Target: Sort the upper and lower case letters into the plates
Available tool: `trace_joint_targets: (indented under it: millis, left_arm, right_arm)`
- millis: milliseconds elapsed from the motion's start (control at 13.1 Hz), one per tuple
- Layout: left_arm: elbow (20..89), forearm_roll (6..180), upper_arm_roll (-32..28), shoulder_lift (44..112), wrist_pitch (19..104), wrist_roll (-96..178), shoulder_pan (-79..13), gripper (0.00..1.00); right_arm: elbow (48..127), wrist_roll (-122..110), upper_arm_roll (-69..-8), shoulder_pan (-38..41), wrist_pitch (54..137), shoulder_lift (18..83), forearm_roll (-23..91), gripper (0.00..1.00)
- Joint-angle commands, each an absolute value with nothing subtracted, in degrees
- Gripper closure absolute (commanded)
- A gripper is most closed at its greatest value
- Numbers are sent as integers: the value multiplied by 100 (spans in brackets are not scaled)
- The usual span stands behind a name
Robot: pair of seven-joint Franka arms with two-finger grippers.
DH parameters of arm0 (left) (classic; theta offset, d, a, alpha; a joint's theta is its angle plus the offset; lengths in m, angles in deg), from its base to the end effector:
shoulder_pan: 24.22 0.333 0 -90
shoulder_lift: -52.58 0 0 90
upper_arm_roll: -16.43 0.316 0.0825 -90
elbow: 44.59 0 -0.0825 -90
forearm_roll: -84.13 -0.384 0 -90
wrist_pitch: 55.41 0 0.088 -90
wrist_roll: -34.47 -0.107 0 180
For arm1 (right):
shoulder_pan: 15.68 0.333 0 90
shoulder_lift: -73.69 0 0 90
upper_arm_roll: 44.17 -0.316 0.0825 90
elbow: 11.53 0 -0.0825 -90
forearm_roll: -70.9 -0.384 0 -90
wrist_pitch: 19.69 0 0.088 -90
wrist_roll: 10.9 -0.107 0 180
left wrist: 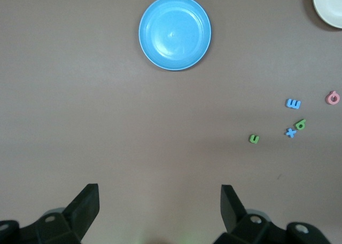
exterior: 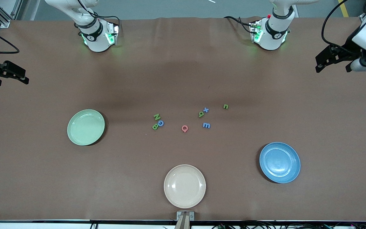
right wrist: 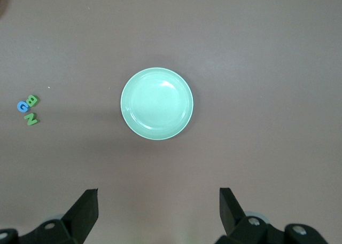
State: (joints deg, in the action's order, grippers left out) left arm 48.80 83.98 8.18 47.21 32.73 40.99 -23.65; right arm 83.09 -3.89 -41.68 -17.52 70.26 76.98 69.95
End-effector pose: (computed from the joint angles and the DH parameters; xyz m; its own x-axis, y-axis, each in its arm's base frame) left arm 0.5169 -0.0733 0.6437 0.9998 -0.0196 0.0029 -0.0195 -0.9997 -0.0158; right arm 0.5340 -0.0393 0.6177 0.9987 0.0469 -0.0216 0.0464 -0.9987 -0.0219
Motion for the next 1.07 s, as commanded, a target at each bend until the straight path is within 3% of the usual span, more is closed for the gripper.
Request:
trace_joint_targets:
  millis: [0, 228, 381, 533, 762, 990]
  left_arm:
    - [4760, 8501, 633, 5143, 3343, 4124, -2439, 0]
    - [5461, 8501, 317, 5161, 4054, 4203, -2439, 0]
    - [6067, 8466, -7, 5161, 4791, 4247, -2431, 0]
    - [6752, 8457, -210, 5179, 5625, 4247, -2439, 0]
    - [7580, 8457, -580, 5529, 6768, 4247, -2448, 1]
    - [8003, 8449, -782, 6065, 7736, 4273, -2535, 9]
  right_arm:
    - [8269, -413, -4180, -1762, 7363, 7511, 6985, 0]
    - [8085, -474, -4302, -1648, 7471, 6686, 6915, 0]
    - [8110, -675, -4574, -1587, 7715, 6561, 6548, 0]
    - [8119, -2198, -4690, -1053, 8110, 6263, 6484, 0]
    - [8181, -4197, -4699, 63, 9163, 5588, 6379, 0]
    - [8181, -4640, -4707, 768, 10420, 4823, 6220, 0]
